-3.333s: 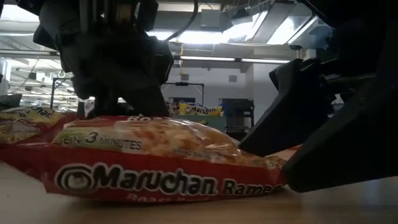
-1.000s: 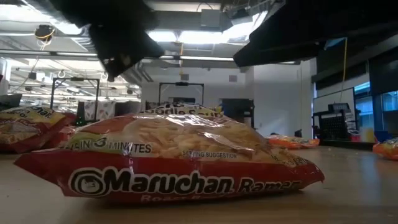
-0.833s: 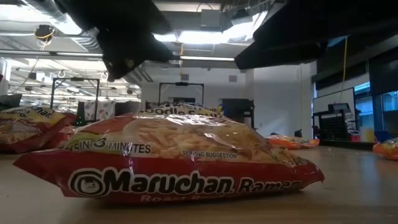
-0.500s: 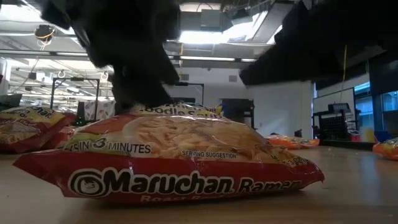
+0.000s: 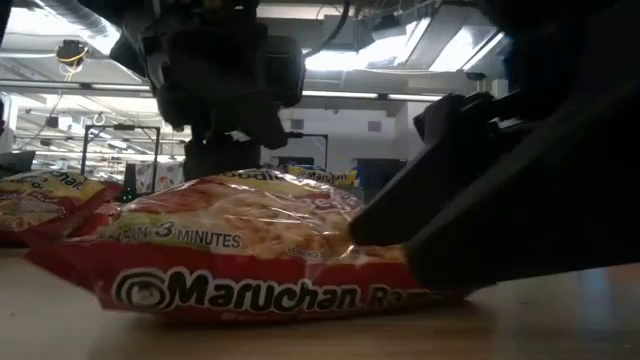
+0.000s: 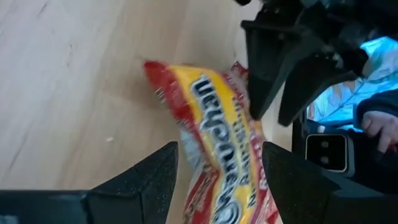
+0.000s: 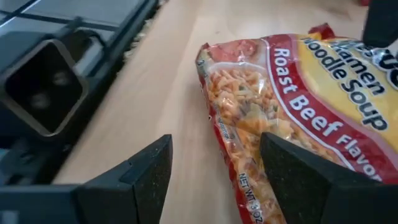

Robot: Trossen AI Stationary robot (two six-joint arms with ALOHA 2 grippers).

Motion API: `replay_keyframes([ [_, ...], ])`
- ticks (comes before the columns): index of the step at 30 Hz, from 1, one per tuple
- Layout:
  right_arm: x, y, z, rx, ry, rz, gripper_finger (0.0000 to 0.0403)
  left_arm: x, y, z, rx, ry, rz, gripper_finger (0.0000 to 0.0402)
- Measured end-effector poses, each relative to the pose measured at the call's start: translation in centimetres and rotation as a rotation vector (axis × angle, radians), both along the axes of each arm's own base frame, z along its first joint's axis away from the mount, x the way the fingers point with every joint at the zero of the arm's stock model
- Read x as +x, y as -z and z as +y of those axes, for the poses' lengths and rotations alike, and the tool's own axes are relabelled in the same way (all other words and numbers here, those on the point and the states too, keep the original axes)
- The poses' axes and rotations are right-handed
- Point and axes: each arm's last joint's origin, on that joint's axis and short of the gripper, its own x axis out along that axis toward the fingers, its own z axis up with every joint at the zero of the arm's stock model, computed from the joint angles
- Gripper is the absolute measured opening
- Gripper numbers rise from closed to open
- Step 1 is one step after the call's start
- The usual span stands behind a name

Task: Sort Maruchan noodles
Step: Put the red noodle pack into the gray bin

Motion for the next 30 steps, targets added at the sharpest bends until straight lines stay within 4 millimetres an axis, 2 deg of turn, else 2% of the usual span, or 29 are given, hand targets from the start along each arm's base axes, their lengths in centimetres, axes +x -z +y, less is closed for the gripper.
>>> replay_keyframes([
  [5,0.1,0.0,-0.2,-0.005,0.006,0.002,0.0243,0.2,1.1,0.3,-0.027,-0.006,0.049,0.0226],
  [12,0.1,0.1,-0.3,-0.016,0.016,0.005,0.0243,0.7,3.0,-0.1,-0.156,0.017,0.118,0.0226],
  [20,0.1,0.2,-0.3,-0.029,0.029,0.002,0.0243,1.9,4.1,-0.8,-0.288,0.071,0.038,0.0223],
  [25,0.1,0.2,-0.3,-0.032,0.034,0.001,0.0243,2.0,4.1,-0.8,-0.292,0.055,0.042,0.0199],
  [30,0.0,0.2,-0.3,-0.031,0.031,0.002,0.0243,2.0,4.1,-0.8,-0.287,0.054,0.033,0.0145],
])
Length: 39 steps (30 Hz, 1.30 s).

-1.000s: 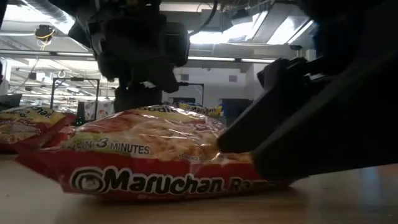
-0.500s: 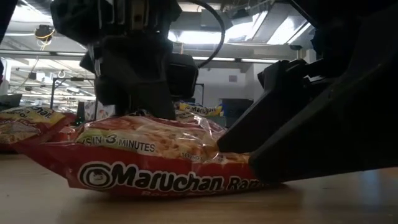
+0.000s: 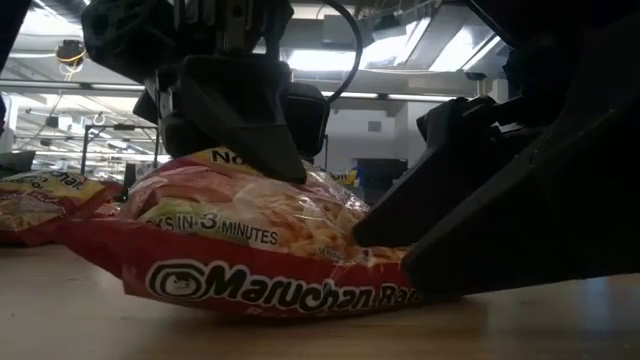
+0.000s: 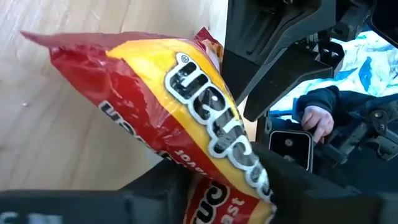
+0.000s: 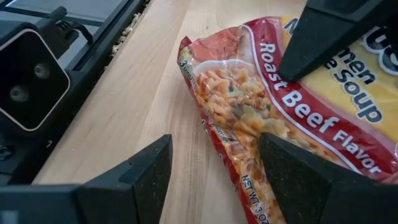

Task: Sort Maruchan noodles
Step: Put the red noodle pack into the gray bin

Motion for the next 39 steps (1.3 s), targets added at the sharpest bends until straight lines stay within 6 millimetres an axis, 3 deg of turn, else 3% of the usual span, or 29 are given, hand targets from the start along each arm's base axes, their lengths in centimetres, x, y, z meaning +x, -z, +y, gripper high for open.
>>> replay_keyframes([
  [7,-0.9,-2.1,0.6,0.019,-0.044,0.011,0.0243,0.0,0.0,0.0,0.017,0.009,-0.020,0.0068],
  [13,-1.7,-4.0,0.5,-0.008,-0.032,0.020,0.0243,0.0,0.1,0.0,0.033,0.024,-0.035,0.0027],
  [20,-2.0,-4.6,0.8,0.004,-0.044,0.016,0.0243,0.1,0.0,-0.2,0.053,0.032,-0.079,0.0015],
  [27,-3.0,-6.5,0.2,0.032,-0.031,0.083,0.0243,-0.1,-0.4,-0.5,0.074,0.041,-0.107,0.0013],
  [32,-3.7,-7.6,0.0,0.013,-0.017,0.093,0.0243,-0.4,-1.8,-0.6,0.146,0.044,-0.174,0.0013],
  [39,-3.9,-7.8,0.0,0.002,-0.012,0.093,0.0243,-1.1,-4.4,-0.6,0.272,0.045,-0.253,0.0013],
])
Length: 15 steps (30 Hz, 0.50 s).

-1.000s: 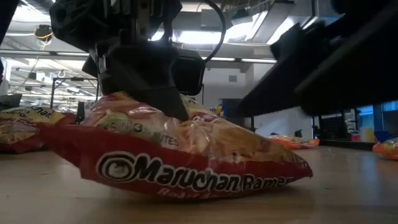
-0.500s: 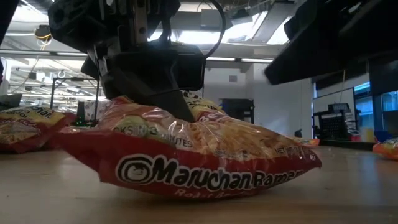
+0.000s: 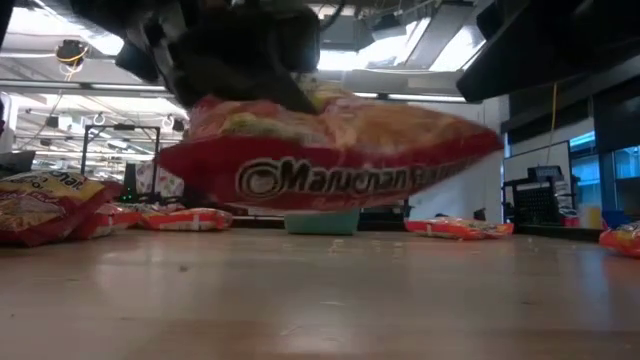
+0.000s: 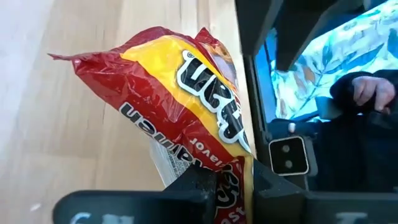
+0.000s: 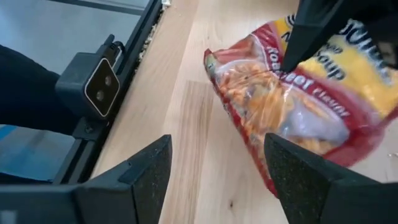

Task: Sort Maruchan noodles
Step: Put the red noodle pack into the gray bin

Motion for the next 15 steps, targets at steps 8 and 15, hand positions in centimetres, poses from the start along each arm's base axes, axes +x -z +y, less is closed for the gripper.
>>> replay_keyframes([
  [8,0.0,0.0,-0.1,-0.020,0.027,-0.012,0.0243,-1.7,-3.0,-0.6,0.151,-0.037,-0.060,0.0013],
  [15,0.1,0.0,-0.3,-0.052,0.057,-0.026,0.0243,-4.0,-5.7,-1.4,0.260,-0.044,-0.088,0.0013],
])
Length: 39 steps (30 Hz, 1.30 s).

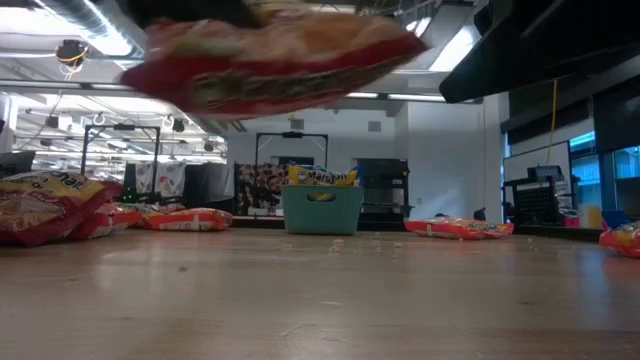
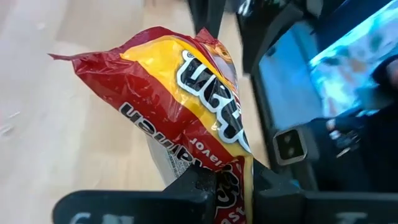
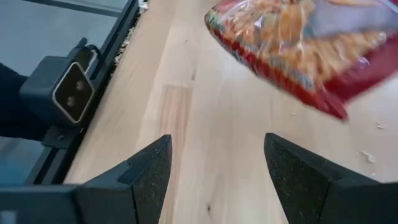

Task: Sort Maruchan noodles
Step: Put the red noodle pack into the gray bin

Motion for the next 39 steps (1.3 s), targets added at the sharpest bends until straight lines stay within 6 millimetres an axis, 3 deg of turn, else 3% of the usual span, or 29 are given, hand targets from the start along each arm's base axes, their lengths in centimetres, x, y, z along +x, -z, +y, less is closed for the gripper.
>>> replay_keyframes([
  [9,0.0,-0.1,-0.1,-0.027,0.039,-0.025,0.0243,-3.4,-1.9,-1.3,0.144,-0.018,0.018,0.0013],
  [19,0.0,-0.1,-0.1,-0.030,0.044,-0.028,0.0243,-5.6,-1.1,-3.4,0.188,0.023,0.115,0.0013],
  [33,1.3,0.0,-1.7,-0.015,0.072,-0.012,0.0243,-11.4,-3.5,-3.3,0.172,-0.049,0.253,0.0013],
  [39,1.7,0.0,-2.2,-0.016,0.090,-0.013,0.0243,-14.4,-4.3,-2.9,0.106,-0.047,0.388,0.0013],
])
